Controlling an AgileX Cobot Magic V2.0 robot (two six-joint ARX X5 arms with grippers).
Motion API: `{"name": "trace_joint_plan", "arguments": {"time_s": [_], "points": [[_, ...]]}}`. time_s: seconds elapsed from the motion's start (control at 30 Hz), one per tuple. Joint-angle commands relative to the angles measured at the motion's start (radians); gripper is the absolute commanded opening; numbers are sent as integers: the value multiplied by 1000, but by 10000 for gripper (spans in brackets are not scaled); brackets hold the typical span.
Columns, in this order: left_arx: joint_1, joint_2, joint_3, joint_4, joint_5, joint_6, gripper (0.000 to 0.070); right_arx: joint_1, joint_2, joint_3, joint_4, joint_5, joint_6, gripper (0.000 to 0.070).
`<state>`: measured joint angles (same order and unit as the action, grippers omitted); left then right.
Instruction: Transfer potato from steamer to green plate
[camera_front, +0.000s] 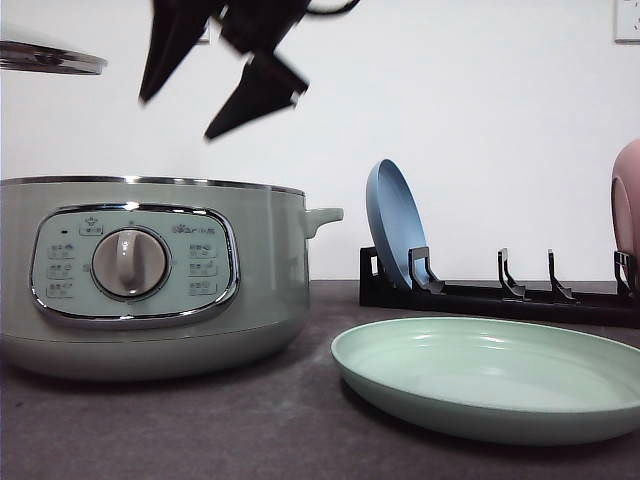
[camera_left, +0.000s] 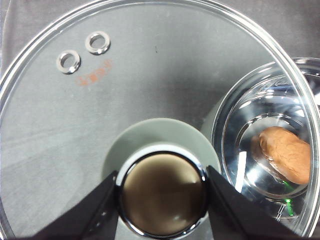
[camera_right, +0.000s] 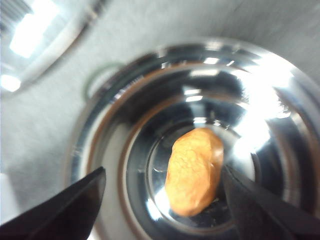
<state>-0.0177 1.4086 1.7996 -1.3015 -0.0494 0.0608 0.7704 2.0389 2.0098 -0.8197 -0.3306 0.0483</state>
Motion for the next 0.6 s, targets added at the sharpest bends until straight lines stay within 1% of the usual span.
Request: {"name": "trace_joint_plan", "arguments": {"time_s": [0.0,0.23,0.43,0.57], "points": [[0,0,28,35,0,-6,0,22,48,29,11,28,-16,476],[0,0,29,33,1,-6,0,54,140,29,38,129,-37,485],[0,0,29,32,1,-6,0,63,190,29,45,173,-38,486],[0,0,28,32,1,-6,0,63,211,29,46,178,-38,486]]}}
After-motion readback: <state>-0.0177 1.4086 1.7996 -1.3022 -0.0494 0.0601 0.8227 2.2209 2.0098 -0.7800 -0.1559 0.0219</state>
